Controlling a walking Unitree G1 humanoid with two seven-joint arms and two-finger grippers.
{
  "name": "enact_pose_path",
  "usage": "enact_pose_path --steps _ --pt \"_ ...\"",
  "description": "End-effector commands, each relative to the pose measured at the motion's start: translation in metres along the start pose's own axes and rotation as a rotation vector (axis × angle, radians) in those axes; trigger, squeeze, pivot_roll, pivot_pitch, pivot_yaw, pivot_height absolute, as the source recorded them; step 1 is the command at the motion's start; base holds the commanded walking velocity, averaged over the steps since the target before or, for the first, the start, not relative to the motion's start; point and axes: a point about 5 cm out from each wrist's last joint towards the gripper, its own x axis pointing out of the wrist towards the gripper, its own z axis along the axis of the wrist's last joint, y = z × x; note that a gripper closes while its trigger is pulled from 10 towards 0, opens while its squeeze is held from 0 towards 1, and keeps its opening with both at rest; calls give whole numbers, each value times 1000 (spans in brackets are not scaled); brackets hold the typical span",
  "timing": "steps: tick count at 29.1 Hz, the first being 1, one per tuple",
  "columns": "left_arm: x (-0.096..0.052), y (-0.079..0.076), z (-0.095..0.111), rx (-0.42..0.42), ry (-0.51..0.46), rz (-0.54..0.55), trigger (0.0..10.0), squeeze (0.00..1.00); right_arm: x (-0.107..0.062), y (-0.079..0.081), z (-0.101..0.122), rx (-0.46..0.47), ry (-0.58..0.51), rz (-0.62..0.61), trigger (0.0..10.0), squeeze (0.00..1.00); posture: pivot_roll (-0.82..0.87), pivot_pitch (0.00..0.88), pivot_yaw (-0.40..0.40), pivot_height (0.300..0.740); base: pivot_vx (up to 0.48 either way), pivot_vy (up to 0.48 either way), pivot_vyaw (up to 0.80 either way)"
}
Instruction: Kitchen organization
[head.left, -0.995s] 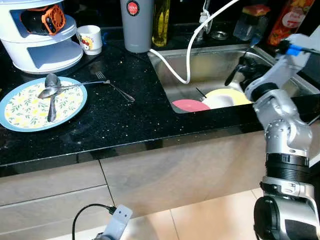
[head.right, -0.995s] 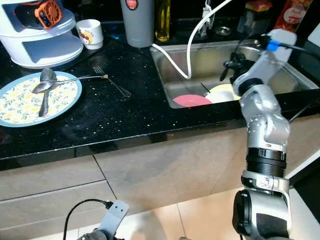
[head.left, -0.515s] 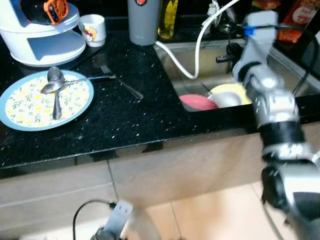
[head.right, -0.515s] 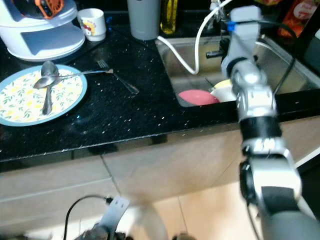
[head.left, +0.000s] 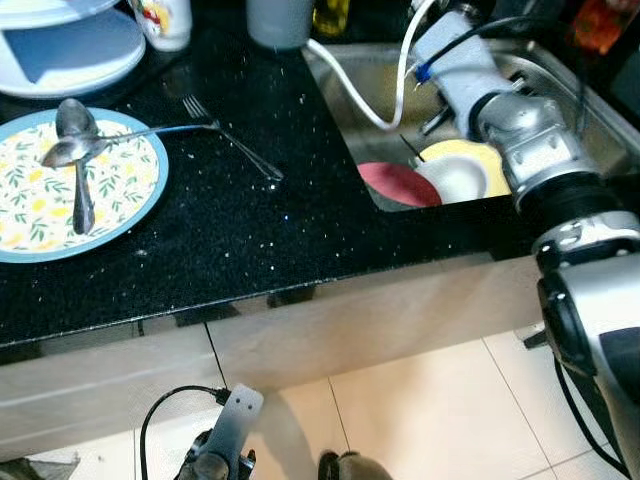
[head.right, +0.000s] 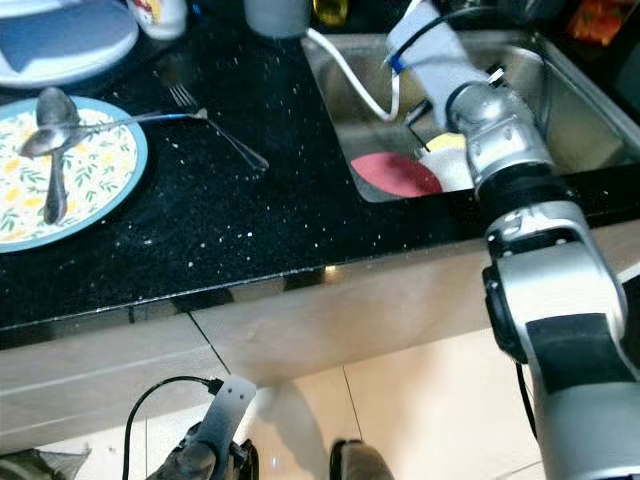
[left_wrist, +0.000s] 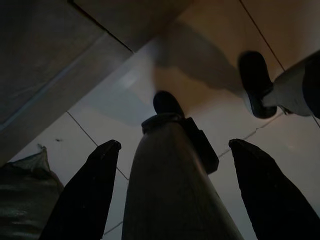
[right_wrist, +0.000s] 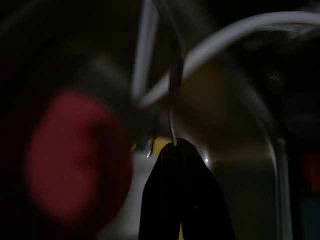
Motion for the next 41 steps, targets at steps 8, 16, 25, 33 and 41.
enact_pose_path --steps 8,16,25,33,41 --pt "-59 39 -160 -60 393 -6 10000 0 0 8 -11 -285 134 214 0 0 34 339 -130 740 0 0 0" --pt "-57 41 -156 -55 359 3 10000 0 -1 9 -16 -364 203 243 0 0 36 339 -133 740 0 0 0" --pt "-56 42 -154 -44 350 3 10000 0 2 13 -9 -312 163 249 10000 1000 42 324 -134 740 0 0 0" --pt "-58 59 -153 14 372 67 10000 0 0 5 -1 -236 97 237 10000 1000 56 282 -124 740 0 0 0" --pt "-57 83 -146 161 408 158 10000 0 -15 -24 30 71 -195 243 10000 0 63 231 -108 740 0 0 0"
